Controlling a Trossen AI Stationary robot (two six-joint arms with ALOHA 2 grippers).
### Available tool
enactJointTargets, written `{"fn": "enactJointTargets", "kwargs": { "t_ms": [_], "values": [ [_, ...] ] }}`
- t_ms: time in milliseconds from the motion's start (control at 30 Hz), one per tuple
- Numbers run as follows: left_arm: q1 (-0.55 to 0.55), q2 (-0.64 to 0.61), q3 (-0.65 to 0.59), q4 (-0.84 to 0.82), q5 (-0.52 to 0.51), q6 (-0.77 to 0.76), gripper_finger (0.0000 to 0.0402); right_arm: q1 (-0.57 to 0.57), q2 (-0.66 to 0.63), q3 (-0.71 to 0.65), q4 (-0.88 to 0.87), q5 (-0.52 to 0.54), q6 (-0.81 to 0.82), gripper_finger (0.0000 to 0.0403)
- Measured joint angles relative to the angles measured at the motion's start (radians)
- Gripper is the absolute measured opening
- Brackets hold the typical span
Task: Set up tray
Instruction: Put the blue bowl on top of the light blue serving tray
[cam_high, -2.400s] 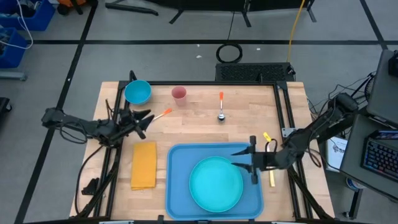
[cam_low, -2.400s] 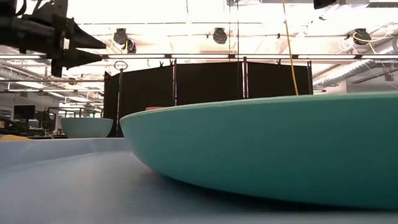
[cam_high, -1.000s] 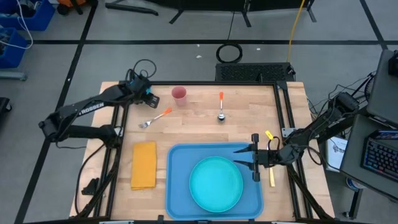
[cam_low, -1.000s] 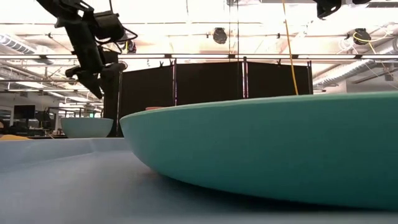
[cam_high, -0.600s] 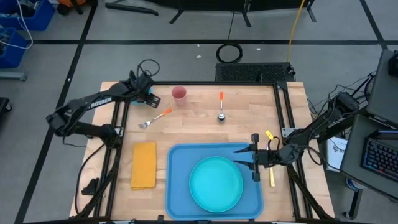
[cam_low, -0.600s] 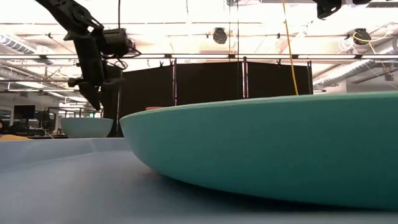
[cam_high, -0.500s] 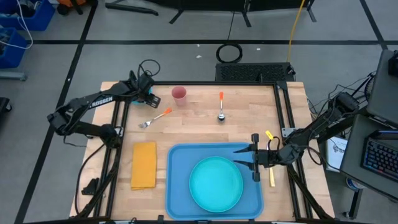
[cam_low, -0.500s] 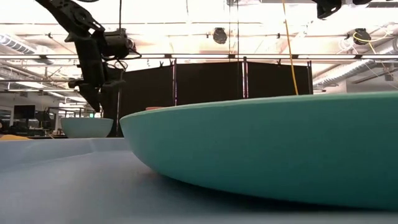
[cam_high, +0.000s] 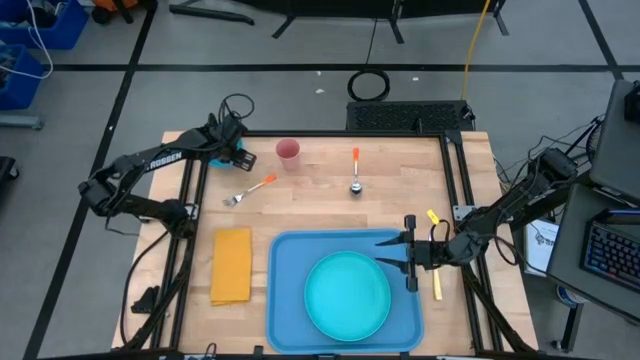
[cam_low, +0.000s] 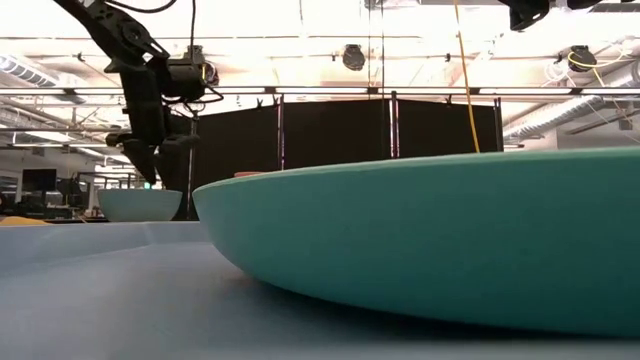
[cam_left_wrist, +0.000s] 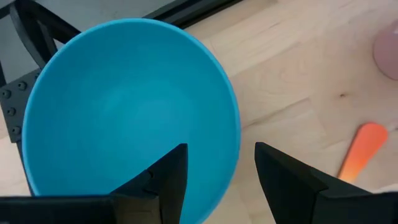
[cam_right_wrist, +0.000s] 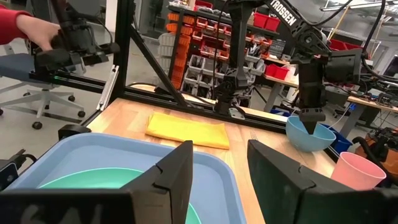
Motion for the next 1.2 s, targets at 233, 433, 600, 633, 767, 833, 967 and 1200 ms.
{"fn": "enactJointTargets", "kwargs": {
  "t_ms": [233, 433, 600, 633, 767, 833, 967, 1200],
  "values": [
    [0.0, 0.069, -0.001, 0.004, 0.018, 0.041, 0.0191, 0.0, 0.0, 0.0, 0.0, 0.0, 0.0, 0.0141],
    [0.0, 0.103, -0.002, 0.011, -0.039, 0.05, 0.0191, -0.001, 0.0, 0.0, -0.006, 0.0, 0.0, 0.0141],
    [-0.001, 0.099, -0.002, 0.038, -0.051, 0.048, 0.0191, -0.018, 0.0, 0.0, -0.021, 0.0, 0.021, 0.0141],
    [0.0, 0.099, -0.002, 0.041, -0.051, 0.042, 0.0191, -0.022, 0.0, 0.0, -0.026, 0.0, 0.027, 0.0141],
    [0.0, 0.099, -0.002, 0.043, -0.021, 0.054, 0.019, -0.034, 0.0, 0.0, -0.039, 0.0, 0.051, 0.0141],
    [0.0, 0.099, -0.002, 0.041, -0.001, 0.057, 0.0184, -0.034, 0.0, 0.0, -0.038, 0.0, 0.053, 0.0141],
    [0.0, 0.099, -0.002, 0.042, 0.011, 0.071, 0.0144, -0.034, 0.0, 0.0, -0.038, -0.001, 0.053, 0.0141],
    [0.0, 0.099, -0.002, 0.047, -0.001, 0.084, 0.0027, -0.034, 0.0, 0.0, -0.038, -0.001, 0.052, 0.0141]
  ]
}}
